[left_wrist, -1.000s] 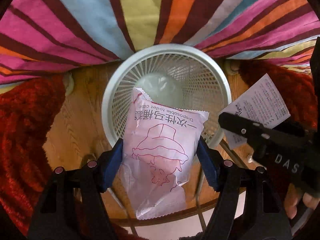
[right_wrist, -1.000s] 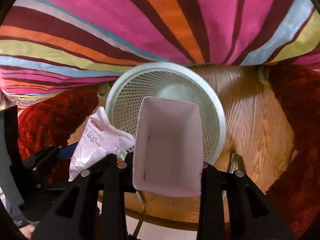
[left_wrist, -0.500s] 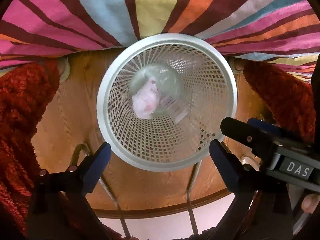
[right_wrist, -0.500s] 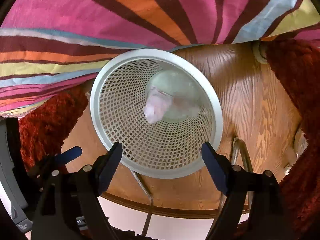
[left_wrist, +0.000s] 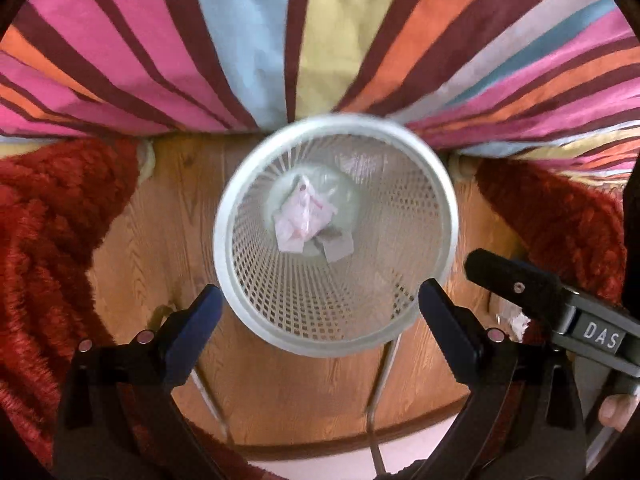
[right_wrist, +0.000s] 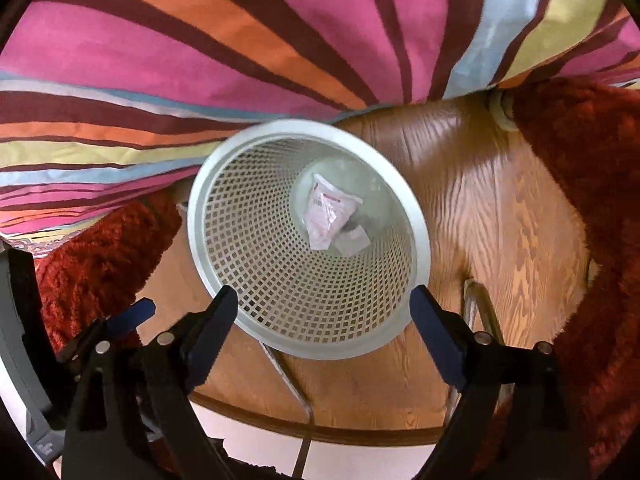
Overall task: Collect trash
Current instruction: 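Open both tools to drop the packet and box into the wastebasket, then grasp a white tissue packet with the left tool while the right tool grasps a green box, then carry the tissue packet and green box over the wastebasket with both tools, then open both tools to drop the tissue packet and green box in, then grasp the teal mosquito-liquid box with the left tool while the right tool grasps the lime-green DHC box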
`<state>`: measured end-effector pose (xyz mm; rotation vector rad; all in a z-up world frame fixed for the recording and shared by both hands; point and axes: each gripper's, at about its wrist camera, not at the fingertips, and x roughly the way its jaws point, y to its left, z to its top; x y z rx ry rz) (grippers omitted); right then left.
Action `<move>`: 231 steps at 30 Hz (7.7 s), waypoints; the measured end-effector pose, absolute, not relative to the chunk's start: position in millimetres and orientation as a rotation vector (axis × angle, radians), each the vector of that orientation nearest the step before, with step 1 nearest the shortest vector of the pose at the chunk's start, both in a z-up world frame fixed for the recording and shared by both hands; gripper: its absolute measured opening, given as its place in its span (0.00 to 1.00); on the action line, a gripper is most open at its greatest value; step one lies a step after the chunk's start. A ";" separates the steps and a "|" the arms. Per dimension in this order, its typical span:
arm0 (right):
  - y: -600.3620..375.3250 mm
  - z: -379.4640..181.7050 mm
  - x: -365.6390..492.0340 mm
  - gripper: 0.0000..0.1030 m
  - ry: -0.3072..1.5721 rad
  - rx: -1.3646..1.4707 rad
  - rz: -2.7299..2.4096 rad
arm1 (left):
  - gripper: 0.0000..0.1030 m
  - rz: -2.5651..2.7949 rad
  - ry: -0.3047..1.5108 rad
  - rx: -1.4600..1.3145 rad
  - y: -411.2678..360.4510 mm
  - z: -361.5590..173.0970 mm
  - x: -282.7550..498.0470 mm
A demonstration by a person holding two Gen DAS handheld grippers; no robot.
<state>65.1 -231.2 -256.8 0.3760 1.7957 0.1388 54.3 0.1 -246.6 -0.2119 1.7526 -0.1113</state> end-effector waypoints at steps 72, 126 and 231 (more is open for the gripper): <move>-175.9 10.8 323.5 0.81 0.729 -0.410 0.455 | 0.93 -0.092 1.066 -0.287 19.6 -55.3 369.3; -279.0 4.4 87.9 0.50 0.899 0.188 0.230 | 0.53 -0.234 1.046 -0.120 12.0 -47.4 91.2; -246.8 13.4 192.3 0.92 0.656 -0.041 0.196 | 0.94 -0.129 0.954 -0.131 7.5 -16.3 248.7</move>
